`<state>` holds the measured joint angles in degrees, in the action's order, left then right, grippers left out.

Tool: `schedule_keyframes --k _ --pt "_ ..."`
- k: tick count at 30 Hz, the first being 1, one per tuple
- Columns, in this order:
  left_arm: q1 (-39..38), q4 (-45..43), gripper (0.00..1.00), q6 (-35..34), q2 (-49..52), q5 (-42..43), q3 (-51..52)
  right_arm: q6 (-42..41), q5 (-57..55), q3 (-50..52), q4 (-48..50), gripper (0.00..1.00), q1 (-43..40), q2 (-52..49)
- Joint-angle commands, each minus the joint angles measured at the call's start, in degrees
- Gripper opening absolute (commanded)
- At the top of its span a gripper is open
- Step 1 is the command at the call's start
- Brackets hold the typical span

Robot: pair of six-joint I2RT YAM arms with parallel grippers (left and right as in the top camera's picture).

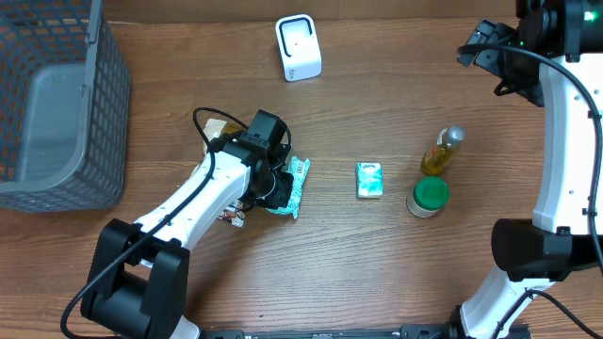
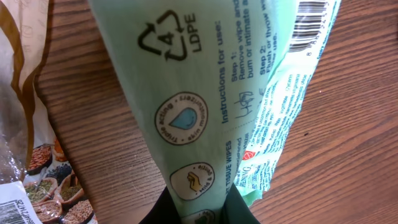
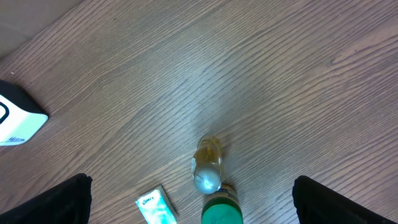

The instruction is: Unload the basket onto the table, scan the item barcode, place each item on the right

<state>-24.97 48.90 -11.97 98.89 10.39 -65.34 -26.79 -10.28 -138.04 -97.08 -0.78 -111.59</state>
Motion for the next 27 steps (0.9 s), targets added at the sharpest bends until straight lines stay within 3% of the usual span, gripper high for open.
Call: schedule_keyframes --k 1,27 --pt "0.31 0.24 0.04 -0.02 -1.18 -0.24 -0.5 0.2 0.31 -0.72 0.11 1.0 -0.26 1.01" --pt "0.31 0.04 0.04 0.87 -1.18 -0.22 -0.5 0.2 0.31 -0.72 0.09 1.0 -0.26 1.01"
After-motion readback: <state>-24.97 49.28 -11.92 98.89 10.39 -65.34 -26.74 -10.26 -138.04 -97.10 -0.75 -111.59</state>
